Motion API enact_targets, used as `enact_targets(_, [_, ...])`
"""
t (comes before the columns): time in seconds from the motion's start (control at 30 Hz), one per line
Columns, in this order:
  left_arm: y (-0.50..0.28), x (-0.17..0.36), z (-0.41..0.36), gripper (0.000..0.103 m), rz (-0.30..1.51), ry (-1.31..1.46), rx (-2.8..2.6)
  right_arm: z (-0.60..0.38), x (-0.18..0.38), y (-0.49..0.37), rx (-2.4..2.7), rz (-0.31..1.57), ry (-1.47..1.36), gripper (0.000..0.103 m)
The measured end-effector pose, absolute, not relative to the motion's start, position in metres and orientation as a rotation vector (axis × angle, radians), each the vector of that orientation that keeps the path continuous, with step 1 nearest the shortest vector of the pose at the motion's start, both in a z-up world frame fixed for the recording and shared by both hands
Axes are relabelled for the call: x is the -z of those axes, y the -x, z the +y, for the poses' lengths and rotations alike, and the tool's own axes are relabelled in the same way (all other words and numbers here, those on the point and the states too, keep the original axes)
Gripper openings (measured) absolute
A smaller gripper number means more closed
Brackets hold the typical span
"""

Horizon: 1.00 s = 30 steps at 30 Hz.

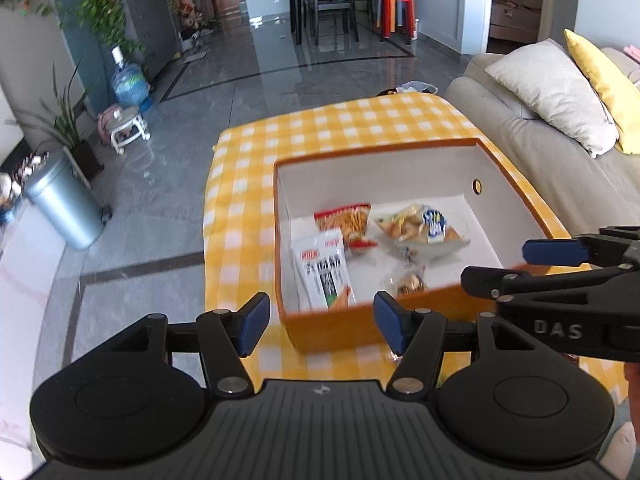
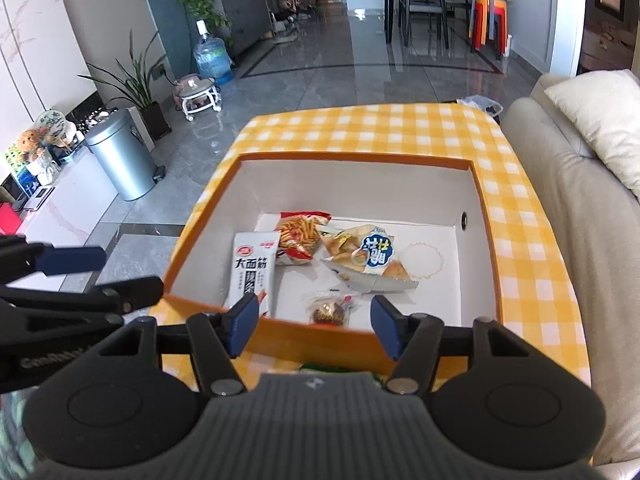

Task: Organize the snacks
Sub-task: 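Withdraw both tools from the box toward the remaining snacks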

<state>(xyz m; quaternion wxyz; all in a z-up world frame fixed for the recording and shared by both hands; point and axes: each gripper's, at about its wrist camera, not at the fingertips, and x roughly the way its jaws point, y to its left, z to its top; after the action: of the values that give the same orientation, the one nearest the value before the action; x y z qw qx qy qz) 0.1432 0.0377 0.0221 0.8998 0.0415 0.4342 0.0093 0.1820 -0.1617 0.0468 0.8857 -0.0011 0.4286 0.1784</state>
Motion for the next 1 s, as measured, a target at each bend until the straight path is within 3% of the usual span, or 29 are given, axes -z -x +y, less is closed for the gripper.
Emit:
enact_targets(0.5, [-0.102, 0.040, 0.046, 0.071, 1.105, 0.038, -0.042, -0.203, -0.012, -0.108, -0.282, 0.913, -0.008, 0.062])
enact_targets(0.63, [-0.101, 0.060, 0.043, 0.076, 1.165, 0.034, -0.025, -0.214, 0.010, -0.099, -0.266, 0.948, -0.043, 0.062])
enact_targets(1.0, [-0.106, 0.104, 0.038, 0.077, 1.297, 0.080, -0.100, -0.213, 0.041, -0.097, -0.300, 0.991, -0.061, 0.061])
